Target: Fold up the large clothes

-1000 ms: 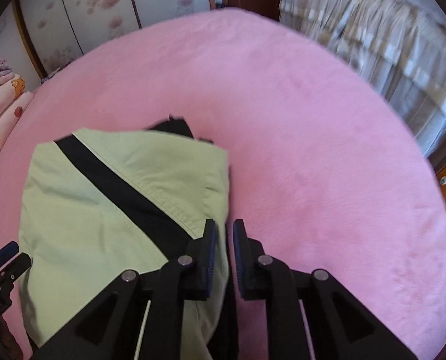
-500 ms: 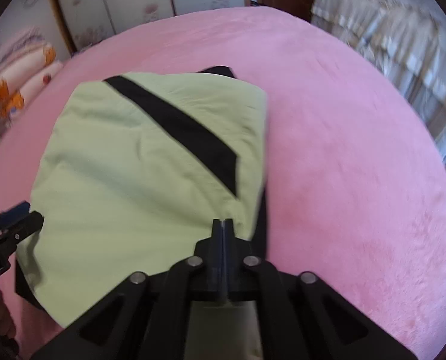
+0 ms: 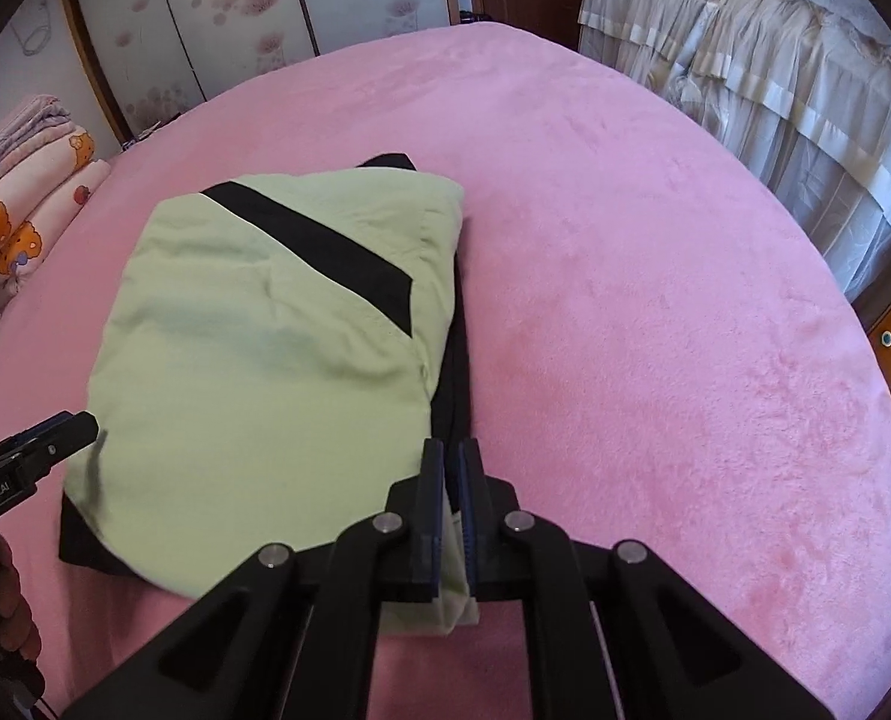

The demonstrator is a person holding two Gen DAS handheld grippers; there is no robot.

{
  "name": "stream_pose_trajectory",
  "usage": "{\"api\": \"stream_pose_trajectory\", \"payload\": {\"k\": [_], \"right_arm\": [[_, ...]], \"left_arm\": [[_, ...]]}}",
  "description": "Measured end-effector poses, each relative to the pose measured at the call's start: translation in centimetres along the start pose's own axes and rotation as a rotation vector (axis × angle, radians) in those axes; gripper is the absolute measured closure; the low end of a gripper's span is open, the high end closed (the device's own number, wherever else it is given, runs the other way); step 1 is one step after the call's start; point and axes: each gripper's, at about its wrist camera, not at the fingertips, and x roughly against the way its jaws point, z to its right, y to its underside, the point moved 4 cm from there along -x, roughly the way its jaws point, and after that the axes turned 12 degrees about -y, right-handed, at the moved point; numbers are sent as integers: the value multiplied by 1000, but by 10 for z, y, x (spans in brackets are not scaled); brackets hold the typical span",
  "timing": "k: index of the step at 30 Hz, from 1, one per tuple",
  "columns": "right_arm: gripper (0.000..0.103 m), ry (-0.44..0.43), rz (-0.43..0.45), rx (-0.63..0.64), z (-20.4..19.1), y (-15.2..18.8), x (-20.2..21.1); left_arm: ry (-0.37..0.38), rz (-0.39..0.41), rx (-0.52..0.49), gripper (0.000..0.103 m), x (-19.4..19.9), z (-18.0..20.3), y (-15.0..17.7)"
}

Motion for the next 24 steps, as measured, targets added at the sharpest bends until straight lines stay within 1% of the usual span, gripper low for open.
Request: {"api": "stream_pose_trajectory", "payload": {"k": [3, 4, 6, 7, 8, 9, 10, 12, 13, 15, 16, 19, 20, 21, 22, 23, 24], "right_arm": [[95, -23, -7, 5, -12, 3, 8], [93, -34, -11, 5, -17, 6, 12], [81, -51, -7, 4, -23, 9, 20], [77, -60, -1, 8, -29, 11, 26], [71, -66, 4, 14, -31, 13, 31], [68, -69, 10, 21, -36, 15, 36], [67, -75, 16, 30, -40, 17, 41], [65, -85, 21, 47, -49, 22, 50], [64, -91, 25, 54, -53, 24, 55], [57, -105, 30, 69, -61, 28, 63], [55, -108, 33, 81, -64, 29, 68], [50, -86, 55, 134, -73, 30, 82], [47, -77, 62, 150, -76, 29, 86], [39, -69, 66, 157, -76, 28, 90], [34, -66, 68, 160, -76, 26, 93], [28, -76, 62, 163, -76, 24, 95], [28, -92, 53, 171, -76, 22, 96]], "left_arm": [[-1, 6, -2, 47, 18, -1, 4], [2, 6, -2, 47, 23, -1, 6], [3, 1, 2, 46, 35, -2, 12], [5, -1, 1, 46, 41, -2, 16], [6, -2, 0, 45, 46, -3, 19], [7, -4, 1, 45, 52, -4, 24], [7, -5, 2, 45, 57, -5, 27], [-4, -9, 2, 40, 67, -8, 35], [-9, -11, 3, 39, 72, -9, 38], [-3, -21, 0, 38, 81, -11, 45], [-1, -27, -2, 38, 84, -12, 47], [15, -27, -14, 38, 97, -13, 53], [15, -23, -20, 37, 102, -13, 53], [11, -19, -29, 31, 106, -12, 52], [10, -16, -33, 27, 109, -12, 50], [12, -12, -38, 20, 112, -12, 47], [16, -11, -43, 18, 113, -12, 43]]}}
